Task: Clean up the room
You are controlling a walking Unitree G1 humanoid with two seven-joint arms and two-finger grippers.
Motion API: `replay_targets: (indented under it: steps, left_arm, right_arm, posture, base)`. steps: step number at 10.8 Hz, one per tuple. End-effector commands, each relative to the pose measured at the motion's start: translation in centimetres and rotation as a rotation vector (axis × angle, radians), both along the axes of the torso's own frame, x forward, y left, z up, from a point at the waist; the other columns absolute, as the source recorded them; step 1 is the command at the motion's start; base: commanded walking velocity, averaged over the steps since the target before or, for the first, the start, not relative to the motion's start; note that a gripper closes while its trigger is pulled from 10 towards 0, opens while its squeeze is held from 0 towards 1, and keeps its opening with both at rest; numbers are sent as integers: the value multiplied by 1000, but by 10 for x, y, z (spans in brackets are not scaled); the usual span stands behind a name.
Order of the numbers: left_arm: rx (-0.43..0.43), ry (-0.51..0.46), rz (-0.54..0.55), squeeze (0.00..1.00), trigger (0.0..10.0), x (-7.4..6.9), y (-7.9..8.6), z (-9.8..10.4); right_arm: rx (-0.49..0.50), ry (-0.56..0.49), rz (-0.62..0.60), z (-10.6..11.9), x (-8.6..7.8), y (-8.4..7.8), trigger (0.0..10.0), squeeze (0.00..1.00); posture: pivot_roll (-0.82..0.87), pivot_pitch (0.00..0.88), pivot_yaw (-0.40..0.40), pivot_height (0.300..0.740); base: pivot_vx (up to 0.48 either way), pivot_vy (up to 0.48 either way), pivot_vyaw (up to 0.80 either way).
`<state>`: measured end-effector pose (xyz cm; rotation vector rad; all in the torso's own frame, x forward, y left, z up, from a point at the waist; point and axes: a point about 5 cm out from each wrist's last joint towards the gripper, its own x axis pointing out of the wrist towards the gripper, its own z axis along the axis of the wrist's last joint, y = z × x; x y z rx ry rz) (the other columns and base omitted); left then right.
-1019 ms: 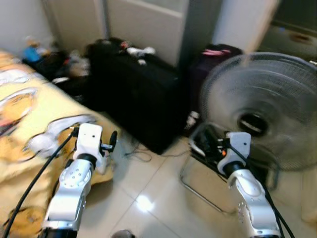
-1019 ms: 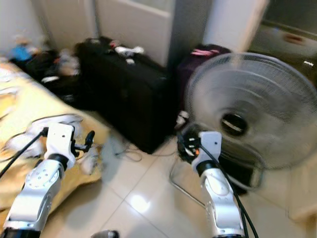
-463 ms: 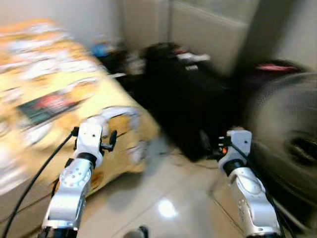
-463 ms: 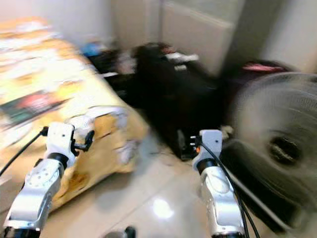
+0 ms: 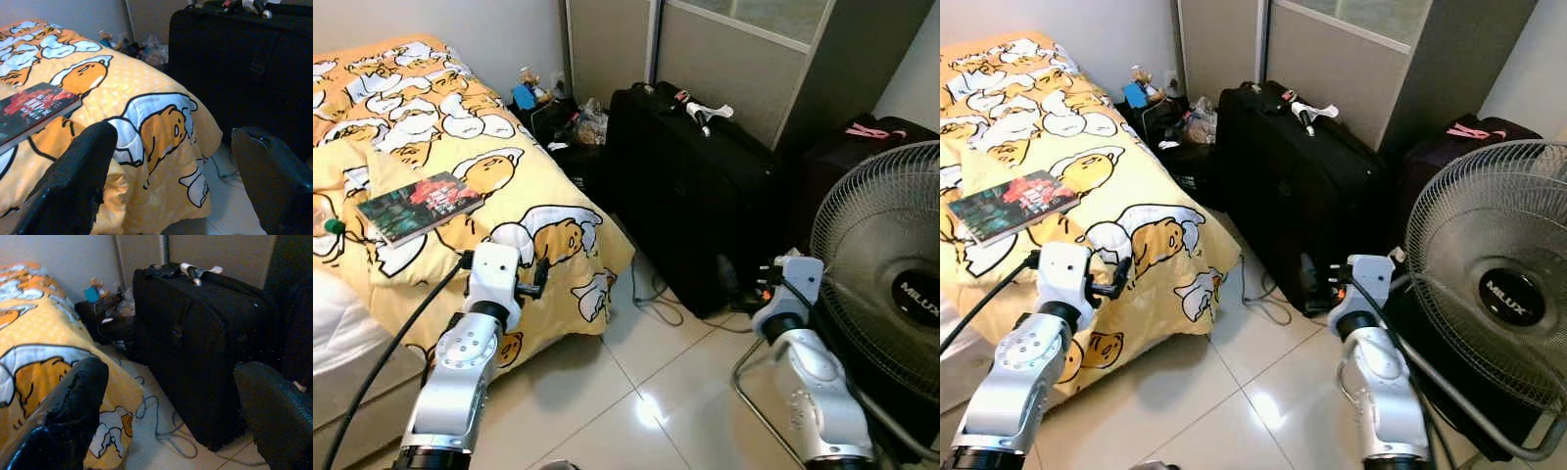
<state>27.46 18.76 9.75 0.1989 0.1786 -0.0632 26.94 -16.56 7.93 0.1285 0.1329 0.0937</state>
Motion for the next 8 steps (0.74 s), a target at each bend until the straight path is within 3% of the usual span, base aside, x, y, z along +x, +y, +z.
replay_targets:
  steps: [1,8]
  left_arm:
    - [7,-9,-7,0,10000,2,1,3]
    - [-8,-16,-7,0,10000,9,-4,4]
  right_arm:
    - [-2,-11,34,2,0,7,10000,0]
    - [-22,35,131,0,4,12,10000,0]
  posture:
    - [-40,0,-26,740]
    - [-52,0,-19,740]
  base:
    - [0,0,513]
    - [0,0,798]
